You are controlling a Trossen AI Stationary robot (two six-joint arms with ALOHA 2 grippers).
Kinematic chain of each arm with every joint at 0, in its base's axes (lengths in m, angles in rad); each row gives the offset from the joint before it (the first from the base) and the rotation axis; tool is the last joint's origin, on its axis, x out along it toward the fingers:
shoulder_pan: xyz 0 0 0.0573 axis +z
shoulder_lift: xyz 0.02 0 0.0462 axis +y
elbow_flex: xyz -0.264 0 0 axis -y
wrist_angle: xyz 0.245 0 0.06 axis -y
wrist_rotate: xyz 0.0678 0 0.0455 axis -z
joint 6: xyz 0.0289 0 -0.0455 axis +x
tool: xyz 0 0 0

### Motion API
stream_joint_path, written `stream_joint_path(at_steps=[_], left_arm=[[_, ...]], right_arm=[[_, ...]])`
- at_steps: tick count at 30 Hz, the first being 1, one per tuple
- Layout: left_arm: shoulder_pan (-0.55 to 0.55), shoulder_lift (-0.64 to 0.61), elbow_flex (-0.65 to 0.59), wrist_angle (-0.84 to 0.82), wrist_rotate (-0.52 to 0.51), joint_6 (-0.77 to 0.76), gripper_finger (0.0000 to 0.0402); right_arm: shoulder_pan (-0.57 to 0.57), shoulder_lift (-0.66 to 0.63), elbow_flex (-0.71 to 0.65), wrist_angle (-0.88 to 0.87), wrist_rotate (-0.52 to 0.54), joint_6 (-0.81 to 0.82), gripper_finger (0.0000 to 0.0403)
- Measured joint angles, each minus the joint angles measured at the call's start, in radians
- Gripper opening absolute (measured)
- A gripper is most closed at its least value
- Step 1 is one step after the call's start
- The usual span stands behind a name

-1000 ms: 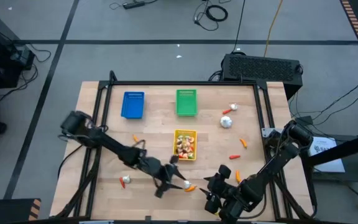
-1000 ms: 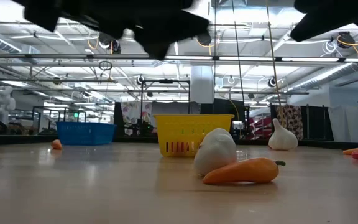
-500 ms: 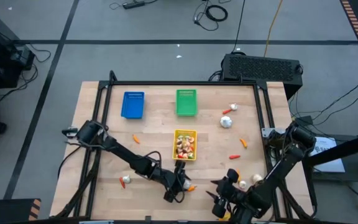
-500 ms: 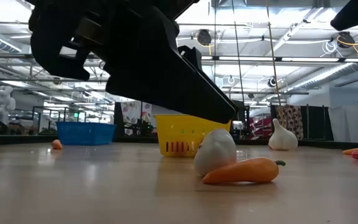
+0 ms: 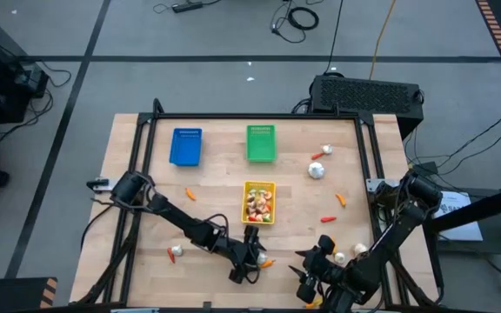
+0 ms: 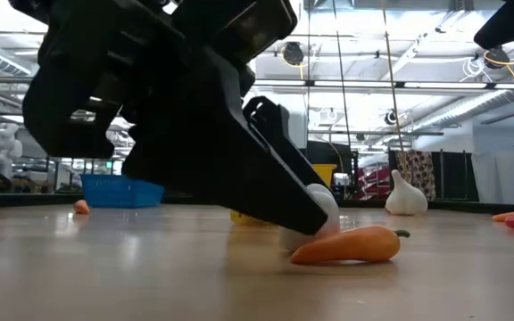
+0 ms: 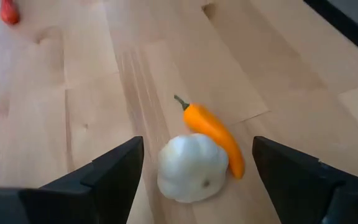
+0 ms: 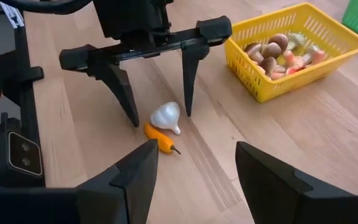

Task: Sort produce into baskets
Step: Put the white garlic into the blue bin

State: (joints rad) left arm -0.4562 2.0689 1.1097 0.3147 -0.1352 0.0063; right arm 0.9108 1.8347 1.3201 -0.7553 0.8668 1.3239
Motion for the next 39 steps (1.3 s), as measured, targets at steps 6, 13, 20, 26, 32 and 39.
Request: stream_joint_path(at_steps=[6,13,20,26,32,39], left_arm=[[0.014,0.011,-0.001,-0.002,-0.008,-0.014,0.0309],[0.017,0.027,-0.002,0.010,0.003,-0.027,0.0307],[0.018,0.027,-0.003,0.009,0.007,-0.027,0.0283],[0.017,0.027,-0.003,-0.004,0.008,-0.052,0.0272],[0.017,0.026,-0.003,-0.007,0.008,-0.053,0.0269],[0.017,0.026,-0.002,-0.010,0.018,-0.053,0.0223]], right_arm=[[0.000,0.000,0.000,-0.003,0.002,0.000,0.0205],[0.000,0.000,0.000,-0.003,0.002,0.000,0.0205],[0.000,0.000,0.000,-0.004,0.002,0.000,0.0205],[0.000,0.000,0.000,-0.004,0.002,0.000,0.0205],[0.000,0.000,0.000,-0.004,0.001,0.000,0.0205],[0.000,0.000,0.000,-0.004,0.001,0.000,0.0205]])
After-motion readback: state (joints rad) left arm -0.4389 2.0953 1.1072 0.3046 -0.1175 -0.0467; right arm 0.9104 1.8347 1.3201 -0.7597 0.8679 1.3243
